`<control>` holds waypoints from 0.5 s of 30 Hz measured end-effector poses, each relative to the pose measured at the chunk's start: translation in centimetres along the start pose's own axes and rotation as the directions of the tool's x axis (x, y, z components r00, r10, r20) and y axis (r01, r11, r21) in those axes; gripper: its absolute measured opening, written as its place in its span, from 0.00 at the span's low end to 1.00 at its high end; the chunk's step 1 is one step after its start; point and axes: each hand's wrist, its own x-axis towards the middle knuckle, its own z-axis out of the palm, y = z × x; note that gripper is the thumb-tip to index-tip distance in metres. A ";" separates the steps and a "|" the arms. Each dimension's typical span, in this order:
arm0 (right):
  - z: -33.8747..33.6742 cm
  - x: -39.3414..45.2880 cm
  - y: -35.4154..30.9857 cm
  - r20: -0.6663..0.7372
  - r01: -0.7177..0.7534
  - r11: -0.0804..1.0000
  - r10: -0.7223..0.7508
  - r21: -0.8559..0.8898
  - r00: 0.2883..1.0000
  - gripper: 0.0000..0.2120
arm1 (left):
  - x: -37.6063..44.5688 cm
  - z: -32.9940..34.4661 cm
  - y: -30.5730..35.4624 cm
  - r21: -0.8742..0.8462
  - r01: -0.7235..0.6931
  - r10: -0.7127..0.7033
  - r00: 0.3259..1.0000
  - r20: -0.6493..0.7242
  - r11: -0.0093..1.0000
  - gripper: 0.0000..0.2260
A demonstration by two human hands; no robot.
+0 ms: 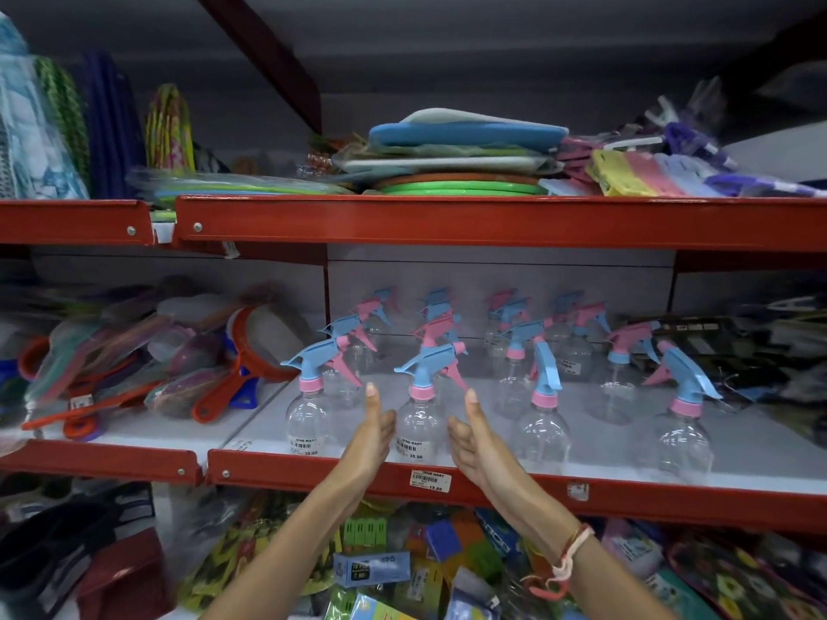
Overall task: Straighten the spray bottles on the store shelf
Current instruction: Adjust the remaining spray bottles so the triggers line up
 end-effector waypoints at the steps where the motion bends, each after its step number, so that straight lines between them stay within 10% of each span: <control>1: -0.2 -0.3 0.0 0.010 0.014 1.000 -0.014 -0.012 1.000 0.39 | -0.2 0.3 -0.1 0.035 -0.020 0.022 0.999 -0.050 0.999 0.46; 7: -4.7 -2.9 0.4 -0.109 0.232 0.971 -0.226 0.050 0.968 0.32 | -2.3 3.7 -0.2 0.095 -0.391 0.396 0.832 -0.388 0.915 0.23; 15: -11.2 -2.5 2.7 -0.664 0.400 0.909 -0.371 -0.116 0.650 0.17 | -2.6 10.8 0.7 0.157 -0.164 0.170 0.985 -0.024 0.974 0.19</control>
